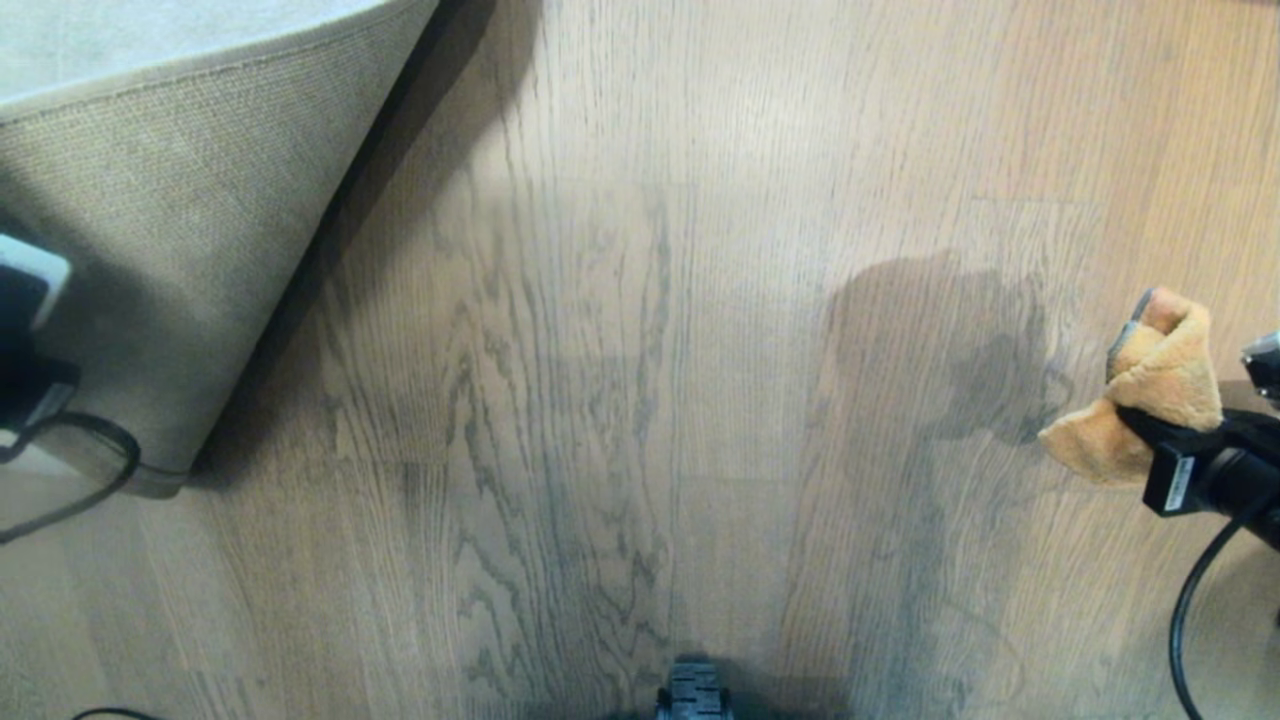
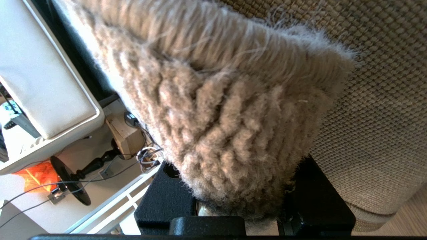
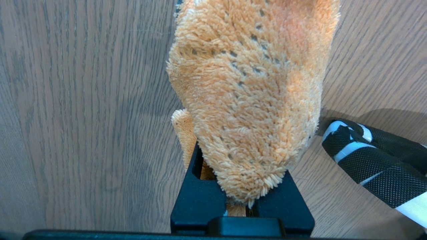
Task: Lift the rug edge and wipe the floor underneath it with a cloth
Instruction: Pick up the rag
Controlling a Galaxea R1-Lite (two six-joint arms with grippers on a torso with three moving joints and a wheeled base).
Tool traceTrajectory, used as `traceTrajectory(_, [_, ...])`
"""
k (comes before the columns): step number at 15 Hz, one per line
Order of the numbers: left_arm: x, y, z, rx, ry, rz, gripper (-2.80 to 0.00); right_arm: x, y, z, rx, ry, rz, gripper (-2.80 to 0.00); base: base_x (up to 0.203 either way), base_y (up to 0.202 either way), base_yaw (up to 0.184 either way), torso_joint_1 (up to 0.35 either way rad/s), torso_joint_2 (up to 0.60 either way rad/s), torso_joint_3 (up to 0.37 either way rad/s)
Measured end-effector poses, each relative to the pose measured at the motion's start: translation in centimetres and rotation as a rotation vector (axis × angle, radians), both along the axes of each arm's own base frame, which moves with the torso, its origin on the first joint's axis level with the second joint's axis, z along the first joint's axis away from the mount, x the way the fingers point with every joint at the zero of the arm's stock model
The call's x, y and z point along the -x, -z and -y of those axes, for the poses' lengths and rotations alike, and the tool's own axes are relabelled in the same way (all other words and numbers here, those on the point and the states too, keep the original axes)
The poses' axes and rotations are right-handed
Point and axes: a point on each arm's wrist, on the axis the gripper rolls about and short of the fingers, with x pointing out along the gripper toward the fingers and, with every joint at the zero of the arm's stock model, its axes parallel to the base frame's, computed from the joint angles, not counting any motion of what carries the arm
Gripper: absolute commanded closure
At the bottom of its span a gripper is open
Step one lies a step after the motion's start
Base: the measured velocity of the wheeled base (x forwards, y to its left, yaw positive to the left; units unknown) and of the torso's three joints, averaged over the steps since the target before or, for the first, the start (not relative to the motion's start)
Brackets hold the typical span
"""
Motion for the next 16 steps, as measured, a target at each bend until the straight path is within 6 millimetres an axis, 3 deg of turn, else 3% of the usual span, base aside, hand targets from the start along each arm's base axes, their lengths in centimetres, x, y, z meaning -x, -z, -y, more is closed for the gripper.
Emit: traceTrajectory(16, [0.18, -0.22, 0.01, 0.045, 0.008, 0.103, 0.0, 0.27, -0.26, 0.03, 0.001, 0.004, 0.014, 0.0, 0.0, 0.0, 0.0, 0.0, 0.0, 0.0])
